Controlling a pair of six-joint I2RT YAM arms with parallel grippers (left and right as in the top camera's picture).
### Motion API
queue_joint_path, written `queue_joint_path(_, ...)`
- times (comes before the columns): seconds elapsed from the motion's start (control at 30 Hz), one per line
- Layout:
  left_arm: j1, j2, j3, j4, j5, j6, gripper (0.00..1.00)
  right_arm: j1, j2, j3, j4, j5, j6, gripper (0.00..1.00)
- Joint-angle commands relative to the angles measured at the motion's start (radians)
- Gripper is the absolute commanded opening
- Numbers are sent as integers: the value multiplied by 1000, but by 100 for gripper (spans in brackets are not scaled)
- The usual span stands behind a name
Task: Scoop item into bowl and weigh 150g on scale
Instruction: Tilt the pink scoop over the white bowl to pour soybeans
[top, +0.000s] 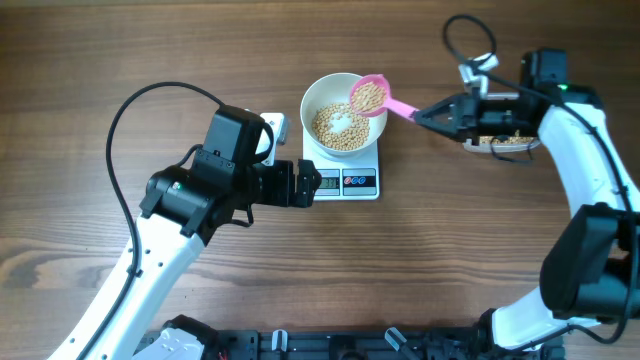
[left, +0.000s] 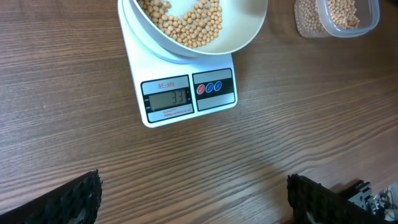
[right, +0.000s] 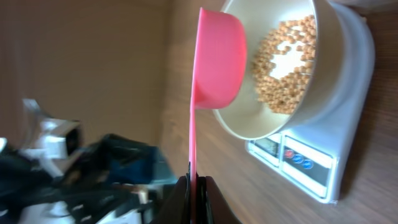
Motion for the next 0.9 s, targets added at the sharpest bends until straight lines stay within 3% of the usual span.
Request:
queue_joint_path(0.0, -5, 4, -4, 3, 8, 21, 100, 70, -56, 0, 26, 238, 42, 5)
queue_joint_path(0.4, -5, 4, -4, 3, 8, 21, 100, 308, -215, 22, 146, 693, 35, 4)
queue_joint_path(0.87, -5, 4, -4, 3, 9, 21, 100, 505, -240, 22, 253, 1086, -140, 4)
